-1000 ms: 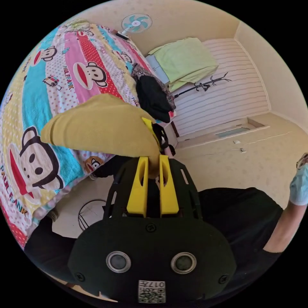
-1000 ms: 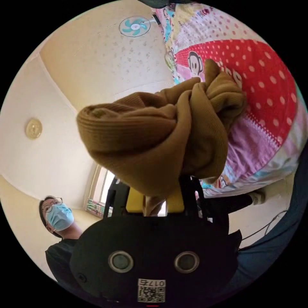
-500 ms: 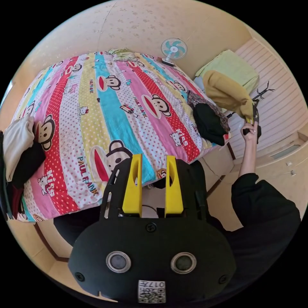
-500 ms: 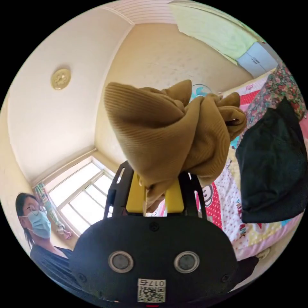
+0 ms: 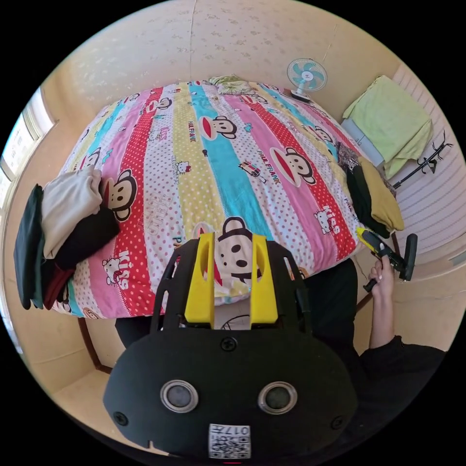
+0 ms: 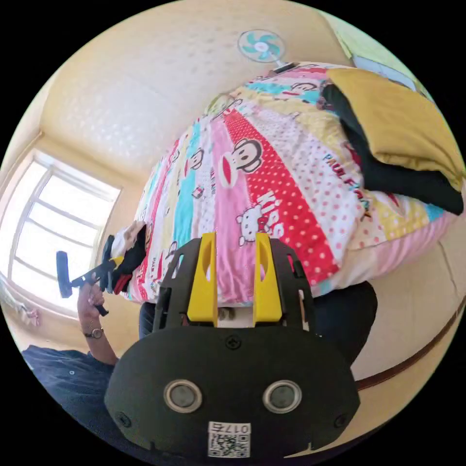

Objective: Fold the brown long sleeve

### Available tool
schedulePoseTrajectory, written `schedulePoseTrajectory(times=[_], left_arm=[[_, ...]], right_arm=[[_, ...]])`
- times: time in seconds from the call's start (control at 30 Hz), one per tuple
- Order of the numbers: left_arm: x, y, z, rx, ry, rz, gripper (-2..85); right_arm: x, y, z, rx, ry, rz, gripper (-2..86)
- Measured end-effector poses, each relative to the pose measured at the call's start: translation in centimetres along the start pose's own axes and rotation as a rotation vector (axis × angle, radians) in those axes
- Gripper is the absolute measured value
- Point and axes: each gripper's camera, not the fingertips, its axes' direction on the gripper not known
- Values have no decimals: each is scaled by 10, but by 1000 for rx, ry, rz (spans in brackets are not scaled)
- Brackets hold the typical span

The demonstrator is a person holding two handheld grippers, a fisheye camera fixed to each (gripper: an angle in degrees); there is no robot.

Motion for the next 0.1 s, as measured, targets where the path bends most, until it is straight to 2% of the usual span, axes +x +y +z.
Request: schedulePoseTrajectory(times=[0.1], left_arm=[[-14, 3, -9, 27, 10, -43, 113]], right_arm=[[-103, 0, 86, -195, -5, -297, 95]])
